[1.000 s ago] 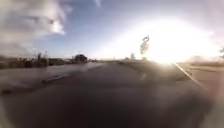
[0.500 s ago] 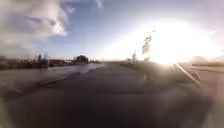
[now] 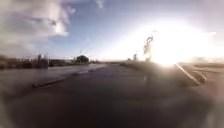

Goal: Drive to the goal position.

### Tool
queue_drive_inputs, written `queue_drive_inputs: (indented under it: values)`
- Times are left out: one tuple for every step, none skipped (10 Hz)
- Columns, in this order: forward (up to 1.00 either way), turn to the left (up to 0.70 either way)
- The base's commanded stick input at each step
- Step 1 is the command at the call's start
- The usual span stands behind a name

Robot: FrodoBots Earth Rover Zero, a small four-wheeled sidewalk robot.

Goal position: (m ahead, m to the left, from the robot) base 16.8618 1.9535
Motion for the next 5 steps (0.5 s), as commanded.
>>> queue_drive_inputs:
  values:
    - [0.7, -0.14]
    - [0.7, -0.14]
    - [0.7, -0.14]
    - [0.7, -0.14]
    - [0.7, 0.0]
